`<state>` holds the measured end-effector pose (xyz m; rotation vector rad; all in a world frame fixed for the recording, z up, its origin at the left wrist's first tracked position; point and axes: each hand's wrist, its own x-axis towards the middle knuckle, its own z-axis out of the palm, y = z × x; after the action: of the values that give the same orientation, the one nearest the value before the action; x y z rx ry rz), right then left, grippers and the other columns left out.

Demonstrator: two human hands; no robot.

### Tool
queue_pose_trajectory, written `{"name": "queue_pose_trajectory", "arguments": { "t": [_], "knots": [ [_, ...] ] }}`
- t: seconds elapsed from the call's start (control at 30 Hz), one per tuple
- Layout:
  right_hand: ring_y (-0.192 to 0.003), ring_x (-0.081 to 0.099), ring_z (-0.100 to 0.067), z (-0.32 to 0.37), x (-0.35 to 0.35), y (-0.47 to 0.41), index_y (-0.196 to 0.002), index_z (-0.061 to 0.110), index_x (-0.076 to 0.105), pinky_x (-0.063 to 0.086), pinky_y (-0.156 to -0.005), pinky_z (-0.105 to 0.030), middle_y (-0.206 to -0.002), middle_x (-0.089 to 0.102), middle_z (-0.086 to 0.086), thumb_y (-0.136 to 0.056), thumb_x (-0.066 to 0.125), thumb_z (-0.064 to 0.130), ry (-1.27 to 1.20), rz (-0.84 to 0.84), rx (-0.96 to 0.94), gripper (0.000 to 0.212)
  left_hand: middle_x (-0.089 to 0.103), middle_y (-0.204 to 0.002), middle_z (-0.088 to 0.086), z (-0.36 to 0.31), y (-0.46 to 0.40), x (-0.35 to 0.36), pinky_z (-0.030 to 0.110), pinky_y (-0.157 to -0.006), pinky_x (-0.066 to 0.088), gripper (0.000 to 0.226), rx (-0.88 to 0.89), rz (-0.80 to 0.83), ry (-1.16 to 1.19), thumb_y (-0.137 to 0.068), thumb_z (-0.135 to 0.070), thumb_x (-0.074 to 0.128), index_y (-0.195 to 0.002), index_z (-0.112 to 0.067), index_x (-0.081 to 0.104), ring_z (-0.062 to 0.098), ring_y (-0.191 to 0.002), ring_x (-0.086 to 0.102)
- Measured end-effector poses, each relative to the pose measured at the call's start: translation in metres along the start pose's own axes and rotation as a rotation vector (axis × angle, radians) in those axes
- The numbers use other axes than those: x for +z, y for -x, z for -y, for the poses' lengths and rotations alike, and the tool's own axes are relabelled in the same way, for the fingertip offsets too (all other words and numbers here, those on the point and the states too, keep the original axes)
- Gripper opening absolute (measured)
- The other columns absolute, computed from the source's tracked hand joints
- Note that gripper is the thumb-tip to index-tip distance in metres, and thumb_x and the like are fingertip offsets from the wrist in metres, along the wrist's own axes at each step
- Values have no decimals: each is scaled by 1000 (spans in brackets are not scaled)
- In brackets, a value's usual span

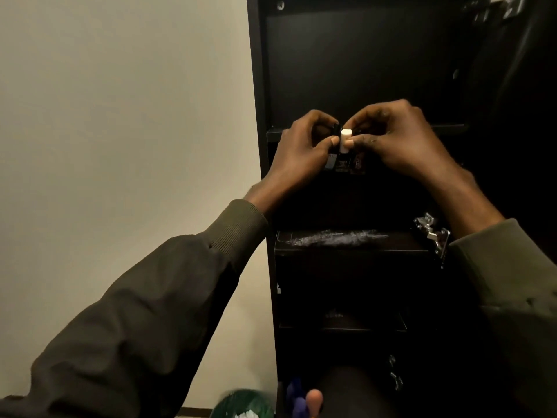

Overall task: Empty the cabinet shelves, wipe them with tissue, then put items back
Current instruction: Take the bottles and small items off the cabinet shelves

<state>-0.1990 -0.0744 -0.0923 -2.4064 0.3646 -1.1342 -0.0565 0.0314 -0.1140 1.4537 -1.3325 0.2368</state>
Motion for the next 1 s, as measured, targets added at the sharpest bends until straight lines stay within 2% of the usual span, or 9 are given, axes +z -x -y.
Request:
{"name": "queue_pose_trajectory", "arguments": {
  "t": [0.13, 0.27, 0.37, 0.47, 0.57, 0.63, 0.77, 1.0],
  "knots": [
    [-89, 65, 4, -9, 23, 23, -102, 29, 69, 54, -71, -19, -95, 69, 12, -84, 73, 22, -6, 59, 46, 20, 66, -106, -9, 19, 34, 2, 10, -75, 53, 24, -66, 37, 25, -91, -14, 67, -115, -16, 62, 1, -98, 65],
    [-87, 64, 5, -21, 49, 48, -99, 32, 69, 53, -70, -18, -93, 68, 14, -83, 73, 23, -18, 113, 95, 19, 67, -108, -4, 39, 72, 6, 21, -83, 57, 24, -120, 40, 50, -90, -13, 67, -114, -14, 63, 5, -100, 65],
    [-83, 66, 4, -31, 68, 72, -98, 29, 69, 54, -71, -20, -92, 70, 11, -82, 74, 20, -55, 163, 124, 19, 65, -109, -5, 54, 101, 12, 17, -81, 55, 25, -181, 79, 64, -91, -12, 67, -115, -14, 62, 5, -101, 64],
    [-86, 64, 8, -44, 84, 94, -99, 30, 69, 53, -68, -16, -93, 69, 13, -82, 74, 22, -71, 203, 129, 19, 64, -108, -7, 67, 128, 18, 11, -79, 52, 24, -233, 126, 86, -91, -11, 66, -114, -17, 62, 4, -101, 63],
    [-88, 61, 12, -55, 102, 115, -97, 31, 69, 49, -62, -10, -93, 68, 15, -82, 74, 21, -97, 258, 173, 19, 65, -110, -4, 82, 155, 25, 15, -80, 54, 23, -313, 143, 98, -91, -11, 66, -113, -17, 62, 6, -103, 63],
    [-89, 61, 11, -63, 114, 130, -95, 31, 70, 47, -67, -10, -93, 69, 16, -81, 75, 19, -109, 292, 204, 19, 65, -109, -3, 92, 174, 30, 17, -82, 55, 24, -377, 163, 100, -91, -11, 66, -114, -16, 62, 7, -102, 63],
    [-88, 62, 11, -81, 137, 162, -95, 29, 71, 45, -71, -9, -91, 69, 16, -81, 75, 17, -132, 342, 250, 19, 65, -104, -5, 110, 211, 42, 11, -74, 51, 23, -466, 206, 112, -90, -7, 66, -111, -16, 62, 1, -93, 63],
    [-87, 66, 3, -120, 183, 226, -93, 24, 72, 53, -75, -17, -90, 71, 11, -80, 75, 8, -201, 411, 311, 21, 69, -94, -2, 138, 280, 69, 25, -74, 59, 21, -593, 276, 120, -86, -3, 68, -100, -17, 62, 9, -83, 69]
  ]
}}
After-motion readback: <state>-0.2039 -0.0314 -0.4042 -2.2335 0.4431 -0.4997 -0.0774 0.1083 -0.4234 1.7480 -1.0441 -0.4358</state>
